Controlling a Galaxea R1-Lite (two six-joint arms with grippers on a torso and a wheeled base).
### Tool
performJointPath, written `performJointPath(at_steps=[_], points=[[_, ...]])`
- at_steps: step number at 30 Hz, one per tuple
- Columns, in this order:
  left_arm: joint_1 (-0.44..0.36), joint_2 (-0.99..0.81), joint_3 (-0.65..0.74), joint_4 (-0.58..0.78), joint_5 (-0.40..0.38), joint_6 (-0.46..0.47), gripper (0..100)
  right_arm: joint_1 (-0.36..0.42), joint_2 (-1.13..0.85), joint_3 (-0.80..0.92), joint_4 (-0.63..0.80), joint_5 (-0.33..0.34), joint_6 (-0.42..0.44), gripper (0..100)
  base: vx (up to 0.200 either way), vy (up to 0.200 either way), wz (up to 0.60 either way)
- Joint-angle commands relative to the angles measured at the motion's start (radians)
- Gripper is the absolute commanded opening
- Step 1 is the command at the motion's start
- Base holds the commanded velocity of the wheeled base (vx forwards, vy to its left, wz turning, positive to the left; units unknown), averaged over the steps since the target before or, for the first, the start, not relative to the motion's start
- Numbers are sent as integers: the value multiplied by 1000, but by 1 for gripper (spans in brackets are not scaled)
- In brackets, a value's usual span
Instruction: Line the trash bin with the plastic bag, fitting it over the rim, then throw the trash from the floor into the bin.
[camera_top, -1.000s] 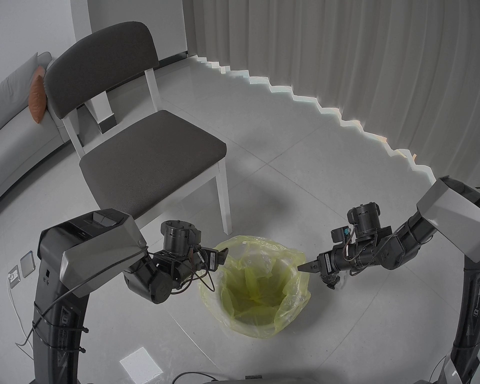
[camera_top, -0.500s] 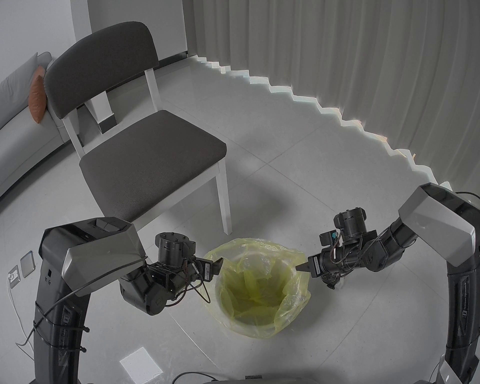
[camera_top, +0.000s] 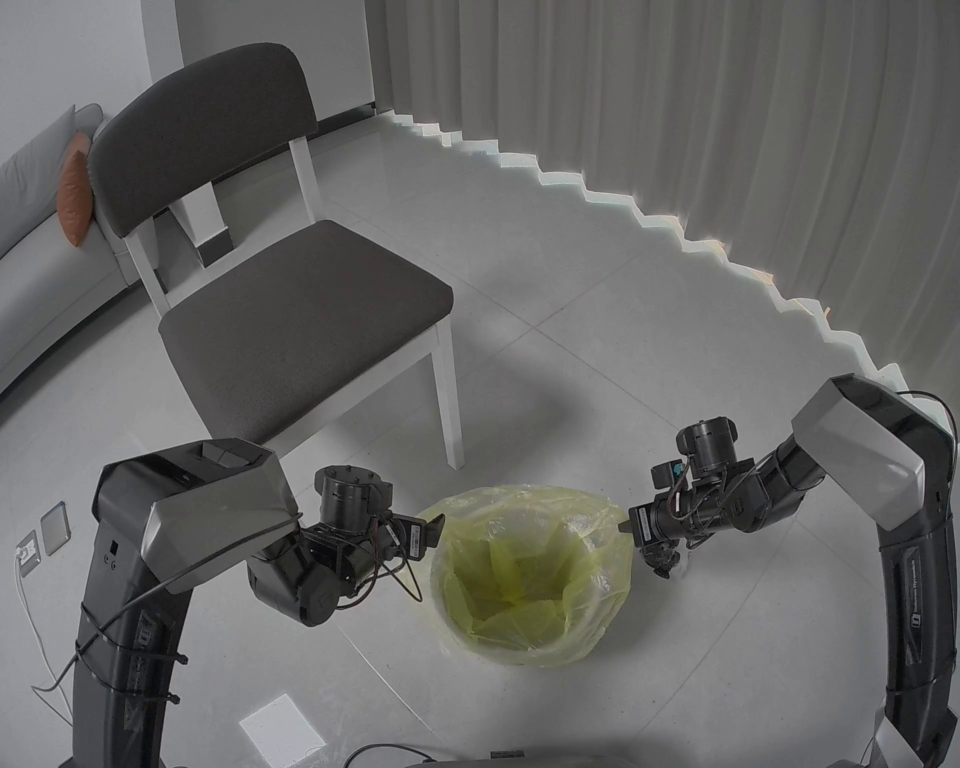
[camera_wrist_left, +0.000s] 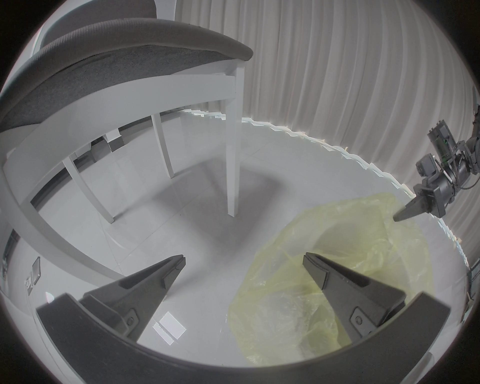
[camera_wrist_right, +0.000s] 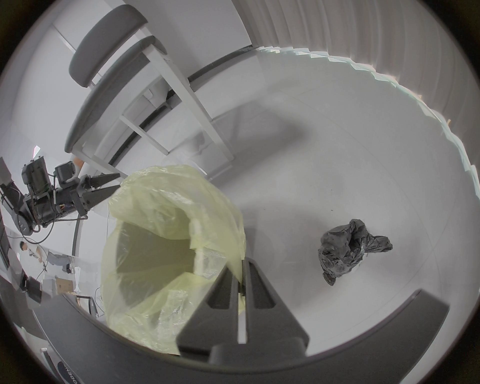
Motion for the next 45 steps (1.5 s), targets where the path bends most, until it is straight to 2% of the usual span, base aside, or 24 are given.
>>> performJointPath(at_steps=[1, 11, 16, 20, 24, 33, 34, 40, 45], points=[[7, 53, -55, 7, 2, 7, 100, -19, 58, -65, 51, 1, -2, 0, 0, 0, 0], [13, 88, -93, 51, 0, 9, 100, 4, 84, -175, 193, 1, -52, 0, 0, 0, 0], [16, 85, -90, 73, 2, 9, 100, 24, 79, -170, 200, -10, -89, 0, 0, 0, 0], [27, 74, -73, 73, 2, 9, 100, 59, 86, -163, 197, -69, -109, 0, 0, 0, 0], [27, 56, -51, 65, 2, 9, 100, 79, 106, -146, 200, -115, -169, 0, 0, 0, 0], [18, 55, -45, 59, 2, 7, 100, 79, 103, -117, 189, -121, -176, 0, 0, 0, 0], [18, 55, -45, 59, 2, 7, 100, 79, 103, -117, 189, -119, -176, 100, 0, 0, 0], [16, 42, -25, 48, 0, 6, 100, 59, 56, -94, 187, -118, -166, 100, 0, 0, 0], [24, 22, 21, 7, 0, 4, 100, -4, 17, -62, 187, -113, -176, 100, 0, 0, 0]])
